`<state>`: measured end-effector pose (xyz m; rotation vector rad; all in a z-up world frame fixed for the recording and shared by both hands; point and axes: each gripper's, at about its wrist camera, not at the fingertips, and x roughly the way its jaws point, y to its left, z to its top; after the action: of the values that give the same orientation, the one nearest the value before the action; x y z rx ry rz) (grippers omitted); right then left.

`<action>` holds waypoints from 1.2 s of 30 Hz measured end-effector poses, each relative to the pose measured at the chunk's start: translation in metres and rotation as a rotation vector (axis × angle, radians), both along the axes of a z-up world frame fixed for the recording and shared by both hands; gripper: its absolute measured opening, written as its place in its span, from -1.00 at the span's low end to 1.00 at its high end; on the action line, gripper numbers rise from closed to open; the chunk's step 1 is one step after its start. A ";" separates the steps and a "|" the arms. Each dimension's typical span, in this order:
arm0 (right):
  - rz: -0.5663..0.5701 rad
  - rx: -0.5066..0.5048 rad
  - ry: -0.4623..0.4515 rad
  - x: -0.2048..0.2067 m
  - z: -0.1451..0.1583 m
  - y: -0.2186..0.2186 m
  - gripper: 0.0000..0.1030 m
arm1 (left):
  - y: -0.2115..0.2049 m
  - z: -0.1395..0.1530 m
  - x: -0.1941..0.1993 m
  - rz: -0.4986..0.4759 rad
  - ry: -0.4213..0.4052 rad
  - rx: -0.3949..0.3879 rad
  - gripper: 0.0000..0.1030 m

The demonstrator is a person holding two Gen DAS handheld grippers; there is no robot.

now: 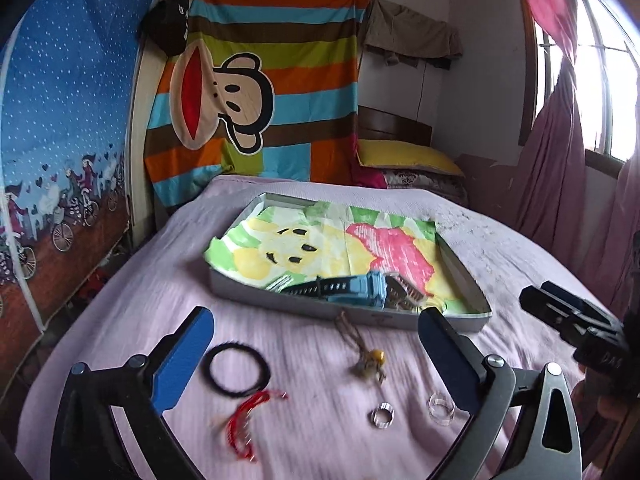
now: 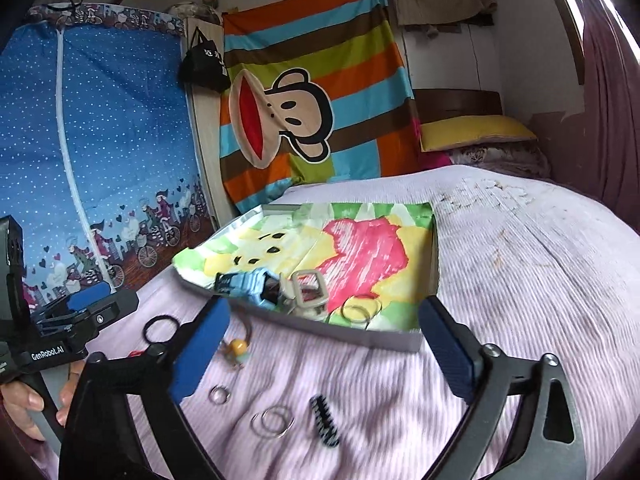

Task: Organize jewelry

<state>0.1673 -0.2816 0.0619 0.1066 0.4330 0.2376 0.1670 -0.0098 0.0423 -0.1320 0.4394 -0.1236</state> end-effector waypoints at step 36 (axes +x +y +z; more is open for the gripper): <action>0.178 -0.135 0.231 -0.004 -0.060 0.059 0.92 | 0.049 -0.054 -0.029 -0.002 0.154 0.064 1.00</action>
<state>0.1637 -0.2221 0.0021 -0.0377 0.6880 0.3718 0.1381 0.0391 -0.0119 -0.0788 0.5960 -0.1013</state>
